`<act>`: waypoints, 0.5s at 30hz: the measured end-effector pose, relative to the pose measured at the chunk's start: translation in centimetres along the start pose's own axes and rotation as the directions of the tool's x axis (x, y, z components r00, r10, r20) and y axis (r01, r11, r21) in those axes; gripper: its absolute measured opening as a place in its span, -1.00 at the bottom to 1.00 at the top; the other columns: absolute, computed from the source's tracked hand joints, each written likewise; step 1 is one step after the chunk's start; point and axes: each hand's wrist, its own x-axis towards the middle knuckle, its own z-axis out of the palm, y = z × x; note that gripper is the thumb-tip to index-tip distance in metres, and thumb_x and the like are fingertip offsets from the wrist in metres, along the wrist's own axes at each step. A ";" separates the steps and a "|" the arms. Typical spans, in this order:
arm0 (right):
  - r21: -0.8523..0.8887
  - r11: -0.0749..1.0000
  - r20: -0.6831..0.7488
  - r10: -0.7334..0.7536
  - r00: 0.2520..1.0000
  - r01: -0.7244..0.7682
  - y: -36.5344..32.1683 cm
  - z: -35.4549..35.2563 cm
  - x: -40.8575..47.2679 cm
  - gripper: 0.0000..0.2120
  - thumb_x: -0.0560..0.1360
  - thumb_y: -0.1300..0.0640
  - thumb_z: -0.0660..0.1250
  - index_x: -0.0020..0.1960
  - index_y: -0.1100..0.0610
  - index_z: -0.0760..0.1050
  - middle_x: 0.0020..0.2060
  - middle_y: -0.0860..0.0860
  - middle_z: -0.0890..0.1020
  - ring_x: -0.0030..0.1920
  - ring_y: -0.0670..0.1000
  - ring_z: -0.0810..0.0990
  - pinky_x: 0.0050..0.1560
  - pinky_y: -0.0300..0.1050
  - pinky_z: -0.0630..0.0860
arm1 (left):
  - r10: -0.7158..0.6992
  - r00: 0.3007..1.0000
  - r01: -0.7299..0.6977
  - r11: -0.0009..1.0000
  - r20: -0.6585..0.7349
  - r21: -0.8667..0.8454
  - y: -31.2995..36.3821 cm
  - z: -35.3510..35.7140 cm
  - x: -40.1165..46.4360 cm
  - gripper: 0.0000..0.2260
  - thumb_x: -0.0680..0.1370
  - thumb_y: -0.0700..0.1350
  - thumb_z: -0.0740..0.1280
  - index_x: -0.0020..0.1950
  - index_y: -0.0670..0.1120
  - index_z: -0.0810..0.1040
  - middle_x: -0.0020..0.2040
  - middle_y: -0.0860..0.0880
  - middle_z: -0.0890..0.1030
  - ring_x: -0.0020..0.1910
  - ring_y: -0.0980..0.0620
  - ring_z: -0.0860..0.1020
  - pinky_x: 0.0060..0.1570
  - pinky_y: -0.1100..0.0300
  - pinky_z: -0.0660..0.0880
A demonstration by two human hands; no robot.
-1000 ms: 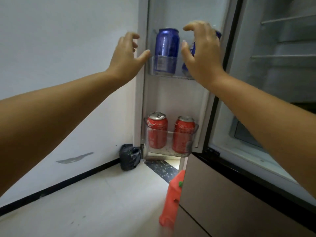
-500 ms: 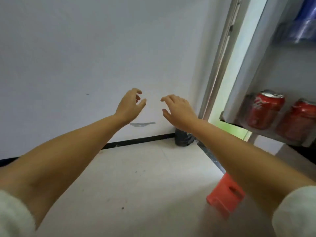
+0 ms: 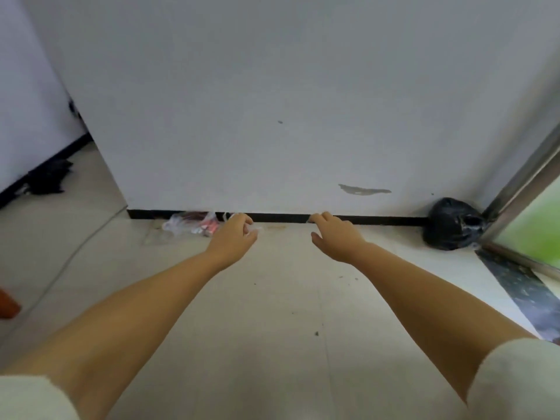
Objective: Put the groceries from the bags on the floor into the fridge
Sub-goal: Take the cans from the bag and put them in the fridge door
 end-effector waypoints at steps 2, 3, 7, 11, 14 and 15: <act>-0.016 0.999 0.039 -0.029 0.999 0.030 -1.3 1.1 4.0 -0.58 0.61 0.01 0.08 0.43 0.11 0.22 0.32 0.10 0.41 0.19 0.14 0.50 0.16 0.05 0.44 | -0.042 0.999 0.042 0.999 0.029 0.018 -2.6 -0.7 1.9 -0.78 0.54 -0.11 0.28 0.16 -0.13 0.47 -0.09 -0.02 0.53 -0.10 0.00 0.50 -0.06 0.14 0.43; -0.024 0.999 0.053 -0.046 0.998 0.047 -1.8 1.5 6.2 -0.59 0.61 0.01 0.08 0.43 0.11 0.22 0.31 0.10 0.42 0.18 0.15 0.51 0.15 0.05 0.45 | -0.060 0.998 0.060 0.998 0.035 0.023 -3.8 -1.1 3.3 -0.77 0.53 -0.10 0.28 0.17 -0.13 0.47 -0.08 -0.03 0.53 -0.08 -0.01 0.51 -0.02 0.10 0.45; -0.025 0.994 0.071 -0.103 0.992 0.105 -3.4 3.0 15.2 -0.63 0.61 0.02 0.08 0.37 0.11 0.27 0.24 0.11 0.45 0.13 0.16 0.52 0.10 0.05 0.44 | -0.116 0.993 0.116 0.993 -0.011 -0.009 -8.2 -2.7 10.0 -0.81 0.50 -0.03 0.32 0.07 -0.06 0.49 -0.03 -0.05 0.55 -0.06 -0.07 0.56 0.03 -0.05 0.54; -0.025 0.983 0.143 -0.174 0.974 0.179 -4.8 3.8 24.8 -0.65 0.60 0.04 0.09 0.35 0.12 0.29 0.21 0.10 0.46 0.13 0.17 0.51 0.06 0.03 0.40 | -0.175 0.983 0.175 0.985 -0.048 -0.005 -10.8 -4.9 16.6 -0.79 0.53 -0.01 0.32 0.09 -0.09 0.49 -0.02 0.00 0.53 -0.03 -0.03 0.54 0.05 -0.01 0.52; -0.014 0.976 0.170 -0.210 0.963 0.215 -6.7 4.2 31.7 -0.66 0.60 0.07 0.10 0.34 0.13 0.30 0.24 0.11 0.44 0.15 0.19 0.51 0.05 0.04 0.42 | -0.216 0.973 0.215 0.976 -0.084 -0.028 -13.5 -6.6 20.7 -0.76 0.54 -0.07 0.31 0.14 -0.16 0.50 -0.05 -0.02 0.51 -0.07 -0.01 0.52 0.04 0.02 0.50; -0.006 0.974 0.181 -0.220 0.959 0.225 -7.6 4.5 33.9 -0.66 0.60 0.08 0.10 0.34 0.13 0.30 0.24 0.12 0.44 0.15 0.19 0.51 0.06 0.04 0.43 | -0.227 0.970 0.225 0.974 -0.090 -0.034 -14.8 -7.0 22.0 -0.77 0.54 -0.10 0.31 0.15 -0.18 0.51 -0.07 -0.03 0.51 -0.09 0.00 0.50 0.04 0.02 0.50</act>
